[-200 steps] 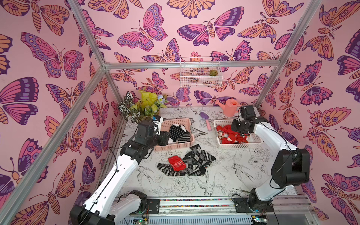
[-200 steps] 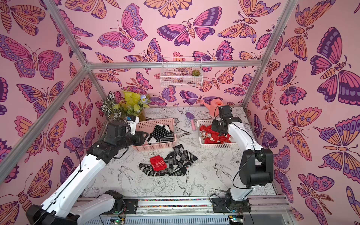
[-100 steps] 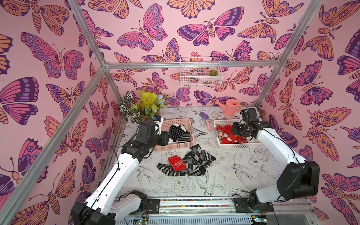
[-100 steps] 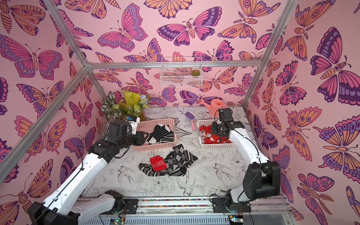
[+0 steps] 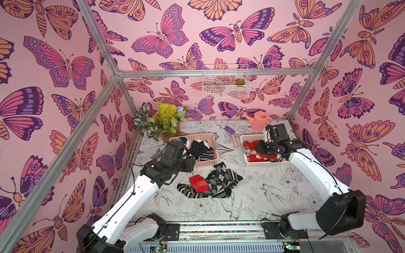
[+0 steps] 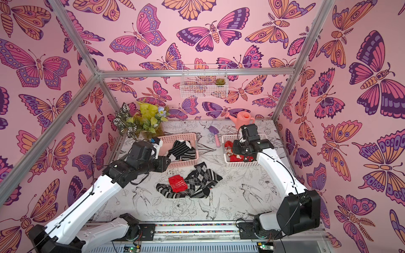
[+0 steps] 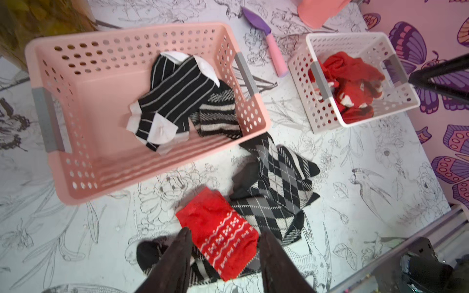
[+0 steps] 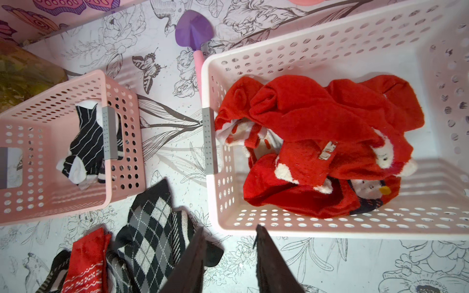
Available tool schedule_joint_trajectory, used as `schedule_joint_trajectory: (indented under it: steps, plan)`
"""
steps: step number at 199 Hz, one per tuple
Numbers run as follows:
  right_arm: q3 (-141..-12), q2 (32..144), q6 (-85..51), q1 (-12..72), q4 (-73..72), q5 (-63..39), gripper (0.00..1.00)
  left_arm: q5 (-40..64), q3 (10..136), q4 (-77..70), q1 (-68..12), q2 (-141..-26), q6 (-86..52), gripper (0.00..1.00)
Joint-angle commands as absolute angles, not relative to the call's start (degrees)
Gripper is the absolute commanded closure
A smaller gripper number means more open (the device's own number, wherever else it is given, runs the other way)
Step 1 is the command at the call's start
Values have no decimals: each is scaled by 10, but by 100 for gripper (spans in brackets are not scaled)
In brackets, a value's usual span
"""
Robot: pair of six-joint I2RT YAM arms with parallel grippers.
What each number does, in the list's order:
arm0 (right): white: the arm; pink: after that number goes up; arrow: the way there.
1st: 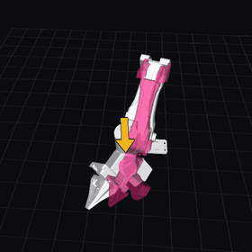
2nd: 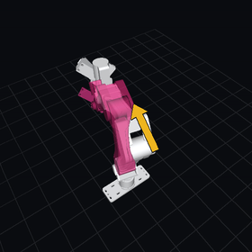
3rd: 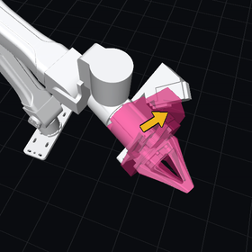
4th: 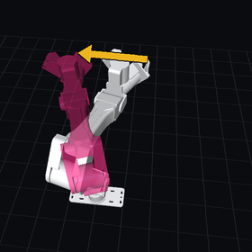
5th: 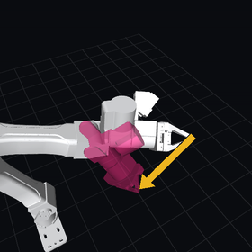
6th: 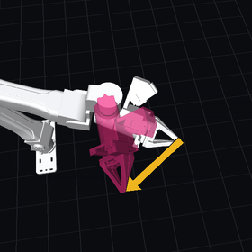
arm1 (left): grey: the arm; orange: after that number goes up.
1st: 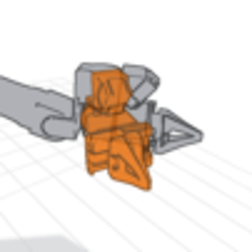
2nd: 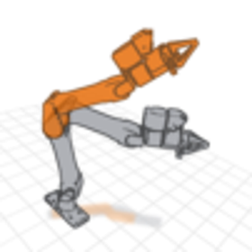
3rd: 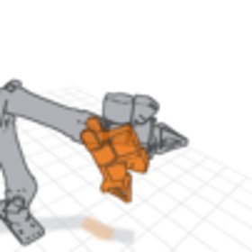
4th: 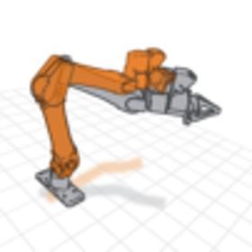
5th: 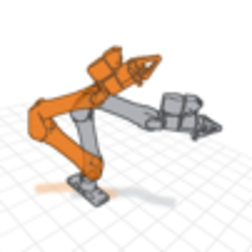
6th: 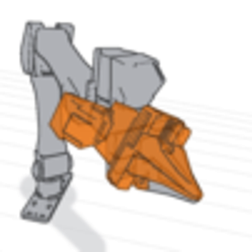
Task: Sort the socks into the basket by color
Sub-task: Place the sock in the bin, then pick up the sock at the center of the board.
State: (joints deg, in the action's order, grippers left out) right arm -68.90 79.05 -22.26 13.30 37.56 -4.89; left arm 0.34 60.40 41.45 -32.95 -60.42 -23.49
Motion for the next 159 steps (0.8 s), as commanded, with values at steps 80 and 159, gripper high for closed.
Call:
schedule_joint_trajectory:
  steps: [80, 159]
  plan:
    - [-656, 767, -209, 143, 378, -82, 64, -96, 528, 502, -473, -613, -444, 47]
    - [-649, 766, -202, 145, 378, -88, 64, -116, 494, 492, -501, -620, -530, 46]
